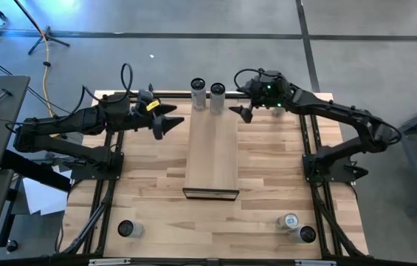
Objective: Place canned beverage on shelf
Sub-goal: Put the white pink soda can on the shelf aligned with the white pink soda can
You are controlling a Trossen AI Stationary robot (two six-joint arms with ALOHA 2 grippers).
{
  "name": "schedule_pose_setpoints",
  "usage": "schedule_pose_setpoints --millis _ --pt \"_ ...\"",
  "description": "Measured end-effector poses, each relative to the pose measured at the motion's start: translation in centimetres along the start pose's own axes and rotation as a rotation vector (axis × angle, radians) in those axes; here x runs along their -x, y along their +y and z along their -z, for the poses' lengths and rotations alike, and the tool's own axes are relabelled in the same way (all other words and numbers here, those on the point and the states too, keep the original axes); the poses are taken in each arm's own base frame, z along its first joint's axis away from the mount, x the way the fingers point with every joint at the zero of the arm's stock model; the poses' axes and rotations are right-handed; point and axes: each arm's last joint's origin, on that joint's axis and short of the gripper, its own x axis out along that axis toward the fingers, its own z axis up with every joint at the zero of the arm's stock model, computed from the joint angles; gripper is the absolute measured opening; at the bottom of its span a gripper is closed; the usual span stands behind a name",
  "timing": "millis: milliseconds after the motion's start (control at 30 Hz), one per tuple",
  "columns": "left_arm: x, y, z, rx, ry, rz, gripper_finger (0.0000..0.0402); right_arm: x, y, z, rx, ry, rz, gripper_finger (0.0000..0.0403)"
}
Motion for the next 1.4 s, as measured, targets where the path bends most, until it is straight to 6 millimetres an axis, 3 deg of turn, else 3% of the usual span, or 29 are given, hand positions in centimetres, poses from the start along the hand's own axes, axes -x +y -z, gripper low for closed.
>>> schedule_pose_setpoints --millis 167,533,867,1067,1400 --pt "0.0 0.1 -0.1 -0.071 -0.016 -0.029 0.0347 1.7 0.9 -0.5 -0.198 -0.018 -0.027 0.0397" --pt "0.1 0.2 0.1 -0.154 0.006 -0.03 0.0347 4.2 2.9 -1.4 -0.321 -0.075 -0.066 0.0397" --pt "0.3 0.0 1.6 -0.374 0.242 0.229 0.0347 4.2 8.6 -1.1 -0.367 -0.067 -0.019 0.0397" --pt "0.4 0.0 1.7 -0.425 0.247 0.261 0.0347 3.4 12.0 -0.2 -0.388 -0.076 0.106 0.0397" --pt "0.4 0.0 1.7 -0.449 0.248 0.268 0.0347 -0.4 15.8 1.1 -0.357 -0.173 0.334 0.0397"
